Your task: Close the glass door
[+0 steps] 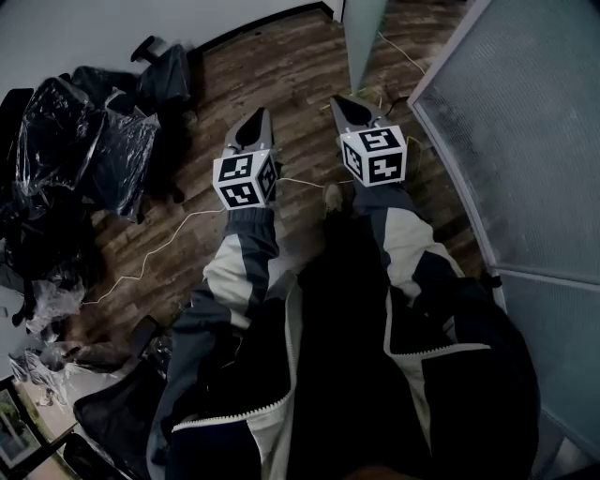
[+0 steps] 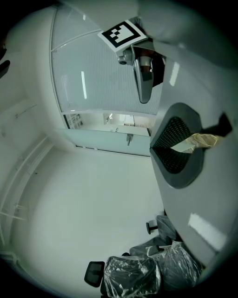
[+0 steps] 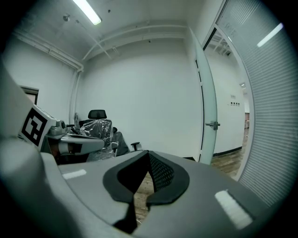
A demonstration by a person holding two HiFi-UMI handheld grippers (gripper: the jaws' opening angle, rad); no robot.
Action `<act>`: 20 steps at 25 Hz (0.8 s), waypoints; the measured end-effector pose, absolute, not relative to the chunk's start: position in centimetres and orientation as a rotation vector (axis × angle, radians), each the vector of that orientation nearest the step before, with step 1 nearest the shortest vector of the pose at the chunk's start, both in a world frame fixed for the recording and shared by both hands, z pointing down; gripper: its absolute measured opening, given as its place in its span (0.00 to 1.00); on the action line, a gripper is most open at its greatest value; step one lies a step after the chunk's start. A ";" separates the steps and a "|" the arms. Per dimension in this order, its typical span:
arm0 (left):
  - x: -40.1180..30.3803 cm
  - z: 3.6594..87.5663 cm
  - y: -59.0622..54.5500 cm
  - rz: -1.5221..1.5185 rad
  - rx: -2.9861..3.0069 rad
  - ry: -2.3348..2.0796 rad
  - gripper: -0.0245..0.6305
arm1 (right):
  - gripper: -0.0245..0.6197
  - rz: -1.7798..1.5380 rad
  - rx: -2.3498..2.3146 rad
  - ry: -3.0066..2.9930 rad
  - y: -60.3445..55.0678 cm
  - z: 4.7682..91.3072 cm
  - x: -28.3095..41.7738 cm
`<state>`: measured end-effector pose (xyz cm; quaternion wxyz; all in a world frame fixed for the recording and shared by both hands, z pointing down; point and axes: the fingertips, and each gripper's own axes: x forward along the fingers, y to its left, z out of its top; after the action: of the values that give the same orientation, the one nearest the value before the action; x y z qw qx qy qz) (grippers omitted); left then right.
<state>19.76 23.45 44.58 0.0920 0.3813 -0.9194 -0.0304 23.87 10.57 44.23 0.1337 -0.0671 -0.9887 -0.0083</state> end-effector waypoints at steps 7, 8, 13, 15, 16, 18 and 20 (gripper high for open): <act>8.4 45.0 18.1 -0.070 1.097 -2.730 0.04 | 0.05 0.015 -0.244 -2.866 5.5 45.1 11.1; 6.9 45.0 17.0 -0.070 1.099 -2.722 0.04 | 0.05 0.012 -0.251 -2.866 4.6 44.9 9.2; -0.5 45.0 12.1 -0.023 1.103 -2.729 0.04 | 0.05 -0.035 -0.294 -2.871 0.4 43.9 0.8; -2.6 44.8 10.0 0.010 1.106 -2.742 0.04 | 0.05 -0.039 -0.297 -2.878 -1.8 43.7 -1.5; -3.6 44.7 9.0 0.018 1.110 -2.746 0.04 | 0.05 -0.039 -0.298 -2.881 -2.7 43.7 -2.4; -5.7 44.6 7.3 0.022 1.116 -2.748 0.04 | 0.05 -0.039 -0.300 -2.879 -4.3 43.9 -4.3; -7.6 44.5 5.9 0.027 1.124 -2.745 0.04 | 0.05 -0.038 -0.295 -2.874 -5.5 44.3 -6.1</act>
<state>-7.64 5.90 44.54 0.0873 0.3776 -0.9218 0.0089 -6.09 -5.52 44.28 0.1260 -0.1012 -0.9868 -0.0129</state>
